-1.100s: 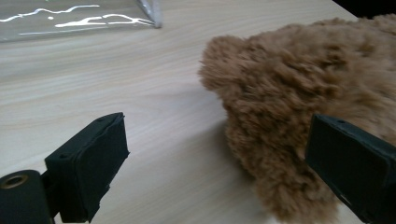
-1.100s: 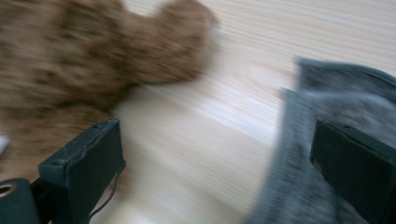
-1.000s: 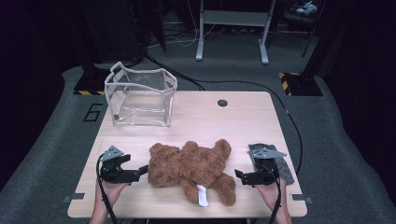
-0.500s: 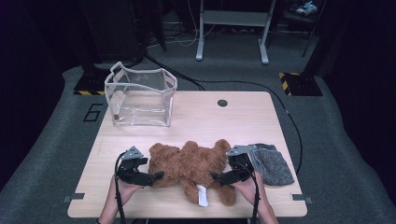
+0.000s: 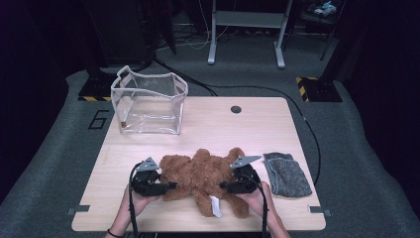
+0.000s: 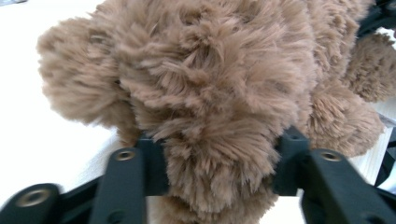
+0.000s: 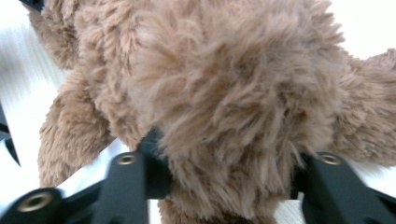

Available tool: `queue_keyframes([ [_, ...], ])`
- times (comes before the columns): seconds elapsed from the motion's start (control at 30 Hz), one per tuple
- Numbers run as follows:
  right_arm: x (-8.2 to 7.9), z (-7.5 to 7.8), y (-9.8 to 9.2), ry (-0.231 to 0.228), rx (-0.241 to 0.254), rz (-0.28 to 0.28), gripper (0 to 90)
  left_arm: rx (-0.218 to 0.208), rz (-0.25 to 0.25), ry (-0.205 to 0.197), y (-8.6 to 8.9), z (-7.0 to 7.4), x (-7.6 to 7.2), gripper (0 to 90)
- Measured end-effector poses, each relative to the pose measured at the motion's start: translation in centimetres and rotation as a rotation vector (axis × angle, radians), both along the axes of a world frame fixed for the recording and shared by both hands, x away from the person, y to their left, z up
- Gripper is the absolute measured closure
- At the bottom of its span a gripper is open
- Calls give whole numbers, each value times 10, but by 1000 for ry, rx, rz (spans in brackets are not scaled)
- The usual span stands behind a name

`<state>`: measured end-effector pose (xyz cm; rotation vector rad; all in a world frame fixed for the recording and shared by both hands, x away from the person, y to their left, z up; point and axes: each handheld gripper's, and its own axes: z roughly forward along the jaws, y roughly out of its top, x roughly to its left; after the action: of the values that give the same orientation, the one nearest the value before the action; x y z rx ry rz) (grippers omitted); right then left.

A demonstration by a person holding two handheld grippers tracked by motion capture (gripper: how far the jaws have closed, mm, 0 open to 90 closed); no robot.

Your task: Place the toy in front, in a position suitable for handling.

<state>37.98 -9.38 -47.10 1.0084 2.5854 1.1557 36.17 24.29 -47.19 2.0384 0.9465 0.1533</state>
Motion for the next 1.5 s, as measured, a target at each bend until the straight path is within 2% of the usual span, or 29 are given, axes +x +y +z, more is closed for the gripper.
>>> queue_keyframes([
  [0.07,-1,1,1,8,2,-12,590,0,-5,-19,0,1,1,588],
  [0.17,-3,3,0,-12,7,-17,620,-2,4,-38,0,3,0,629],
  [0.27,-4,5,-1,-25,14,-18,622,-13,13,-50,0,5,1,632],
  [0.3,-5,6,-2,-31,20,-20,622,-5,7,-53,0,7,2,632],
  [0.4,-5,10,-5,-40,20,-22,622,-24,5,-57,-1,11,4,631],
  [0.47,-4,14,-6,-46,32,-30,621,-19,-1,-61,-1,15,7,631],
  [0.67,3,26,-10,-63,35,-39,620,-23,-6,-83,-5,28,20,630],
  [0.97,27,42,-14,-89,17,-49,617,-45,8,-83,-10,39,46,628],
  [1.17,45,50,-13,-90,-2,-51,614,-57,27,-78,-10,42,61,627],
  [1.33,64,52,-11,-94,-25,-43,610,-62,42,-62,-10,37,74,622],
  [1.4,71,50,-9,-72,-38,-52,609,-59,53,-45,-9,33,80,619],
  [1.43,74,49,-9,-81,-42,-47,609,-59,61,-34,-10,30,82,618],
  [1.5,79,45,-7,-65,-56,-50,608,-46,74,-29,-11,26,88,615],
])
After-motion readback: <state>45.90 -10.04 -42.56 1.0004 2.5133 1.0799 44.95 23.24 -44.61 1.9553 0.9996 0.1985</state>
